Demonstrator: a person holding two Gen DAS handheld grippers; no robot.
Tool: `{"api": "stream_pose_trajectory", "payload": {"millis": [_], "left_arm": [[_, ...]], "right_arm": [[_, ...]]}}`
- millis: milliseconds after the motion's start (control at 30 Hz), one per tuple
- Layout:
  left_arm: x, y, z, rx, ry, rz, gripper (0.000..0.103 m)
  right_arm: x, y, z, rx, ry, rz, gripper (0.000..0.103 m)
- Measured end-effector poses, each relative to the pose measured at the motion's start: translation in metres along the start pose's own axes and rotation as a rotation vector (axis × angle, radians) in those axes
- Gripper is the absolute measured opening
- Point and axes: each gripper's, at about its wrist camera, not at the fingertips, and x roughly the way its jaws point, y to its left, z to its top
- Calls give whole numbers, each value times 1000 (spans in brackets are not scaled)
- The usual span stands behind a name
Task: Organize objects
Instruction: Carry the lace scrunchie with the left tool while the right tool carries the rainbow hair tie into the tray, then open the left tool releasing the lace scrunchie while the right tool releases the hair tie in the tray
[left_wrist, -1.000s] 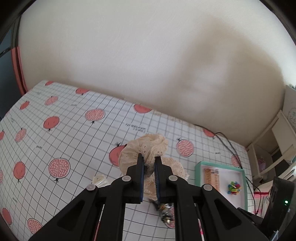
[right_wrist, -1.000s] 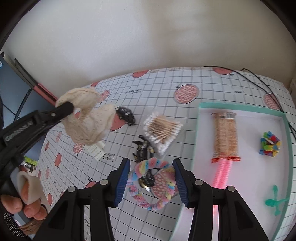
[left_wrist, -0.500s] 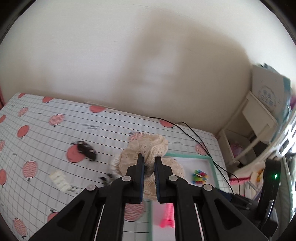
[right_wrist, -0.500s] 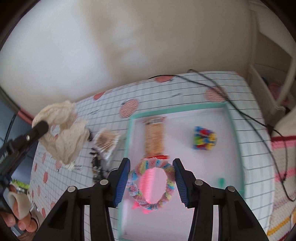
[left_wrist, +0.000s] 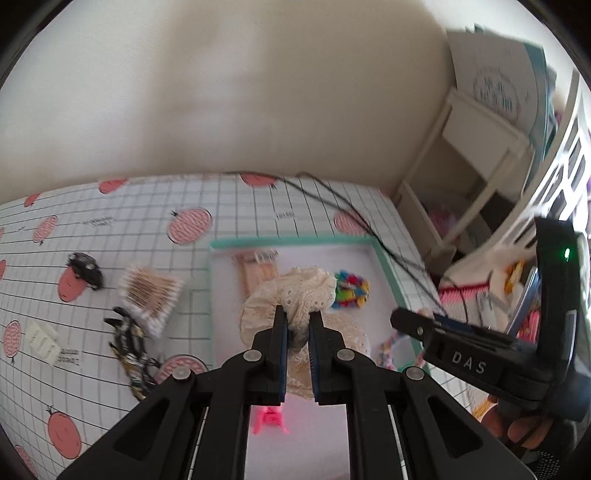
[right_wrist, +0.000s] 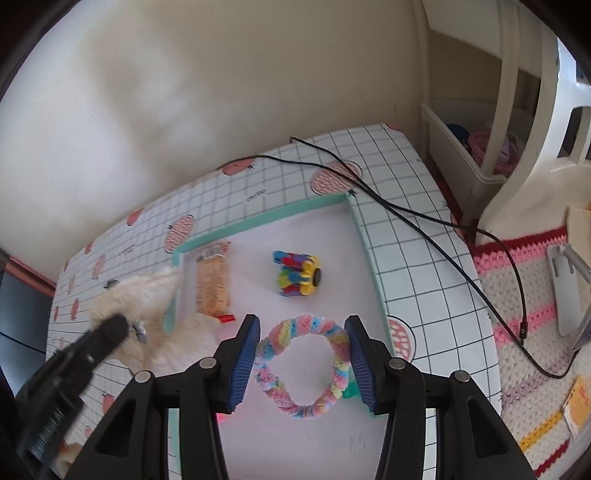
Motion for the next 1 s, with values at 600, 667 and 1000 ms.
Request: {"api": "stream_pose_trajectory", "payload": {"millis": [600,667,1000], "left_arm": [[63,-10,-26,37,157,13,10],[67,-10,-27,37,163,14,10],[83,-6,-32,26,194,20,10]], "right_arm": [[49,0,-6,9,76,-33,51],[53,0,-6,10,82,-34,51],[67,5,-6,-2,103,-52,51]]}}
